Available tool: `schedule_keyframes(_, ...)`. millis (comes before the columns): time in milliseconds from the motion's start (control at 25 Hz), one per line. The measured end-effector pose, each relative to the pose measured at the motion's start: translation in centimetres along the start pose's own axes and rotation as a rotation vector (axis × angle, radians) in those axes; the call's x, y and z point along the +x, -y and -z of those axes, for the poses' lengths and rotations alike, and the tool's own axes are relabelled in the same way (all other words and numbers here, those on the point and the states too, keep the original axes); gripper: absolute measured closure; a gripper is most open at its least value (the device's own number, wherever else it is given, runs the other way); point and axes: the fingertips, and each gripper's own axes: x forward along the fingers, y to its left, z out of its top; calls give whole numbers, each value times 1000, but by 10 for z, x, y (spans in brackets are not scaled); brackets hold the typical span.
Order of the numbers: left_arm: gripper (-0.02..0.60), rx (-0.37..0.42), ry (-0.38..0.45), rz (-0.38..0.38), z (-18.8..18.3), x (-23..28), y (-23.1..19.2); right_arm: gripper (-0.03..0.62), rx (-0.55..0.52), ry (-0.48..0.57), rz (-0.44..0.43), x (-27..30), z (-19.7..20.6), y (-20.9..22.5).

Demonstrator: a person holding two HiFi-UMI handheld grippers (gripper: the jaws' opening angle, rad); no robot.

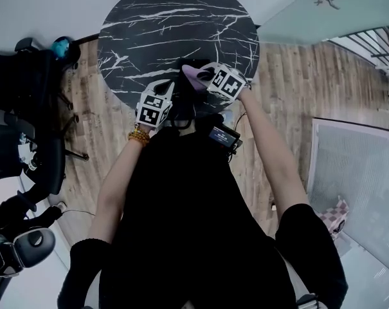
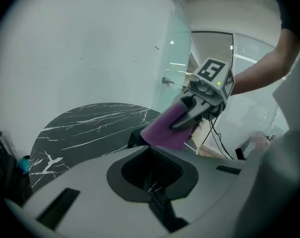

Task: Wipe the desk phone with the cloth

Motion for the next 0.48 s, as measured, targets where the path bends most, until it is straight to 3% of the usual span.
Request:
schedule_keyframes(200,568,-10,-2,-4,3,-2,-1,536,-151,26,331,-32,-27,63)
schedule_keyframes(320,568,-14,-2,-12,4,-2,-4,535,-176,54,509,-50,-37,89)
schedule_keyframes(400,568,-16,1,-14,3,-2,-6,535,-198,28,570,-54,-35,97)
schedule_keyframes(480,568,-19,0,-15,3,-3,-7,534,-208,-18,575,-47,-26,97)
